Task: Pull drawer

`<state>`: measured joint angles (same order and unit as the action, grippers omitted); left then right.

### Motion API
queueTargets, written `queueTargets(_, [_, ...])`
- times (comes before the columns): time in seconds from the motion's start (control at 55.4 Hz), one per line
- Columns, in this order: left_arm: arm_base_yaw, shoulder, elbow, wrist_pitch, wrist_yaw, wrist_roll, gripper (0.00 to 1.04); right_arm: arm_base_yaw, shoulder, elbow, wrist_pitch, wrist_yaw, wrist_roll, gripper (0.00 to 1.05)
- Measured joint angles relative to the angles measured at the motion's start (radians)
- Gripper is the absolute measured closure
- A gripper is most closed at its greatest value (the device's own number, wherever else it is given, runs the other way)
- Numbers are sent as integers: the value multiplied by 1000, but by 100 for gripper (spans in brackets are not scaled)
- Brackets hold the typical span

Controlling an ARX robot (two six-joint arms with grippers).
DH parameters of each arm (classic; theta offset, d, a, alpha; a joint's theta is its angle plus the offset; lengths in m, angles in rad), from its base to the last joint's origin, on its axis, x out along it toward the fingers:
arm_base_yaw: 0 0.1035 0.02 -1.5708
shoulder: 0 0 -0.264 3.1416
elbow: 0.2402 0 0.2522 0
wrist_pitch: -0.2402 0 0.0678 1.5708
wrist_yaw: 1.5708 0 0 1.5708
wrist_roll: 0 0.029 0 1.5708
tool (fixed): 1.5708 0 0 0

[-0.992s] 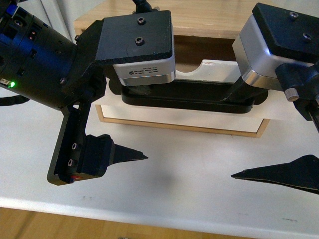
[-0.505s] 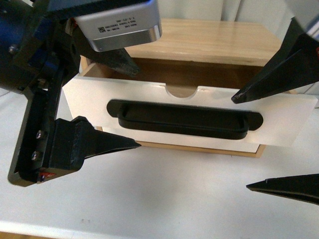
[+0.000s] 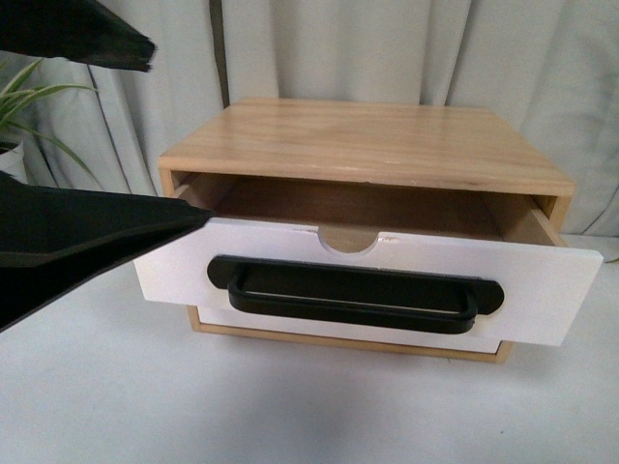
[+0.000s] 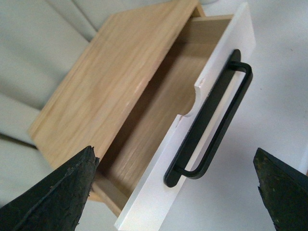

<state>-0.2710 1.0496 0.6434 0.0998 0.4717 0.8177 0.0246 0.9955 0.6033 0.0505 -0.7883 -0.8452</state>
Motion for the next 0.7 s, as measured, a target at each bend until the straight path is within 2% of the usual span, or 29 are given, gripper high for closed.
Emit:
queueTargets(0.235, [58, -237, -205, 111, -77, -174, 6, -119, -230, -207, 230, 18, 262, 9])
queueTargets(0.343, [95, -340, -295, 145, -169, -235, 6, -154, -338, -289, 253, 63, 354, 9])
queueTargets(0.397, [113, -410, -349, 174, -261, -295, 6, -185, -429, -348, 249, 118, 439, 9])
queueTargets(0.505, [98, -595, -463, 203, -388, -450, 6, -238, -542, -407, 229, 204, 567, 9])
queueTargets(0.704, [96, -634, -476, 211, -409, -538, 6, -244, -550, -407, 230, 218, 623, 9])
